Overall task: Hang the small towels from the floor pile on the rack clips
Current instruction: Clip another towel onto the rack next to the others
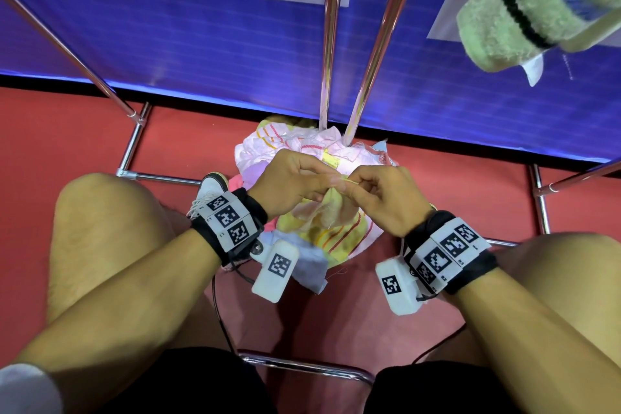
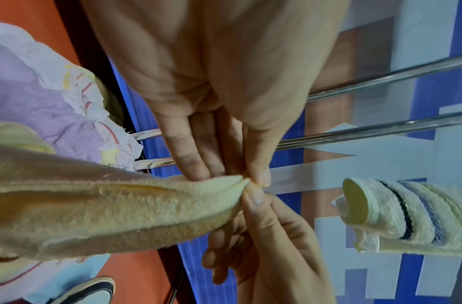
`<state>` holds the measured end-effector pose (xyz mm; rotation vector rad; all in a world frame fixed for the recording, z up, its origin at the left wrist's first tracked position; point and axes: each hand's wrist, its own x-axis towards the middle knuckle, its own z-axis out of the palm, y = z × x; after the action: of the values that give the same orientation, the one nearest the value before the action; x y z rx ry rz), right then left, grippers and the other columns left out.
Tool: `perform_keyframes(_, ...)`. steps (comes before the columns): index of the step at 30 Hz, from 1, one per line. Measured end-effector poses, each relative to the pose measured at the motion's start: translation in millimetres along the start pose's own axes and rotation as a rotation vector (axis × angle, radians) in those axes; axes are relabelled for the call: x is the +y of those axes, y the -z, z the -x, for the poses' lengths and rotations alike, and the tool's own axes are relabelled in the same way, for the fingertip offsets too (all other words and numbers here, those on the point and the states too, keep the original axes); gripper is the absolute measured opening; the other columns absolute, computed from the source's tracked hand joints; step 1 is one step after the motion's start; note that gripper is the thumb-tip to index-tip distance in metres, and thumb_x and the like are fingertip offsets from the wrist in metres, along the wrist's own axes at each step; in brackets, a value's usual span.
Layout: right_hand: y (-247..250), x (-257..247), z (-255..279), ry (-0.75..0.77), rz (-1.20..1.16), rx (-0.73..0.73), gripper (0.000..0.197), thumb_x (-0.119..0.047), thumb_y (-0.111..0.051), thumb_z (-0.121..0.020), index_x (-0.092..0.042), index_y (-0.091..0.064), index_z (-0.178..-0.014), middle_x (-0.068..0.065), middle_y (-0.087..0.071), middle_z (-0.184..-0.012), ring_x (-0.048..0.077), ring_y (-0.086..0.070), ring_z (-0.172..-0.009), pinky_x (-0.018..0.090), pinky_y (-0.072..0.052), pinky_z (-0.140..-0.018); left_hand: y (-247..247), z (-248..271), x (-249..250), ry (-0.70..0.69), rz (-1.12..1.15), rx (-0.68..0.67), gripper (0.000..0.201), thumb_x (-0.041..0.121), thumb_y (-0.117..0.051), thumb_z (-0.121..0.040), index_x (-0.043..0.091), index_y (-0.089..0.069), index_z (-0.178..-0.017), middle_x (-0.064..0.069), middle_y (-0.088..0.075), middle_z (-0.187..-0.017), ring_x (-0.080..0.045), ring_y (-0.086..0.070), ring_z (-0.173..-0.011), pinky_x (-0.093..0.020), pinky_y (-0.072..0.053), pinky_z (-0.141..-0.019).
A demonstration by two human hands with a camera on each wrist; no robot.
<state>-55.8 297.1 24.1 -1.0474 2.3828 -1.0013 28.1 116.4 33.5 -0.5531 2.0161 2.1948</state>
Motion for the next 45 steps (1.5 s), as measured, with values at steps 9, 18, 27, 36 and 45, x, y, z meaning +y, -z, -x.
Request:
perform_keyframes(9,4.2,-4.3,-3.2,0.033,0.045,-0.016,0.026,-0.030,-0.054,-0.095,-0.022,-0.062,-0.072,-0.003,-0.061,-0.060,0.014,-0.054,-0.057,0.038,-0.050,-0.062,0.6,-3.5,-2.4,0.004,0.057,-0.001,0.006,0.006,-0.070,-0.084,0.006,-0.075,-0.086,-0.017,-0.072,-0.081,-0.024,-0.068,-0.071,-0.033,-0.059,-0.070)
perform_keyframes(18,2.3,-7.2,-2.9,0.025,0.083,0.029,0.023,-0.033,-0.053,-0.091,-0.024,-0.065,-0.073,-0.005,-0.058,-0.058,0.012,-0.051,-0.056,0.035,-0.048,-0.061,-2.9,-0.6,-1.9,-0.012,-0.037,0.094,0.015,0.003,-0.082,-0.071,0.003,-0.074,-0.084,-0.025,-0.072,-0.085,-0.032,-0.067,-0.078,-0.049,-0.056,-0.080)
perform_keyframes(27,5.5,1.6,-9.0,-0.048,0.143,-0.115,0.030,-0.030,-0.062,-0.089,-0.026,-0.049,-0.062,-0.005,-0.044,-0.051,0.012,-0.041,-0.052,0.032,-0.035,-0.054,11.2,-7.0,6.4,-0.110,-0.064,0.054,0.008,0.000,-0.071,-0.084,0.004,-0.073,-0.091,-0.020,-0.073,-0.085,-0.024,-0.067,-0.077,-0.040,-0.057,-0.076)
perform_keyframes(36,4.6,34.5,-12.0,-0.118,0.194,-0.112,0.022,-0.032,-0.069,-0.086,-0.021,-0.056,-0.073,-0.003,-0.057,-0.103,0.015,-0.052,-0.095,0.030,-0.042,-0.086,43.7,-11.4,17.9,-0.227,0.108,0.124,0.010,-0.002,-0.061,-0.089,0.003,-0.067,-0.095,-0.003,-0.074,-0.080,-0.015,-0.067,-0.071,-0.031,-0.058,-0.072)
perform_keyframes(45,24.4,19.5,-6.0,0.021,0.038,0.262,0.018,-0.030,-0.071,-0.089,-0.015,-0.075,-0.080,-0.007,-0.072,-0.079,0.014,-0.063,-0.069,0.030,-0.051,-0.065,60.0,-11.8,7.3,-0.180,0.011,0.290,0.012,-0.003,-0.059,-0.092,0.005,-0.068,-0.091,-0.003,-0.071,-0.072,-0.016,-0.064,-0.066,-0.032,-0.058,-0.072)
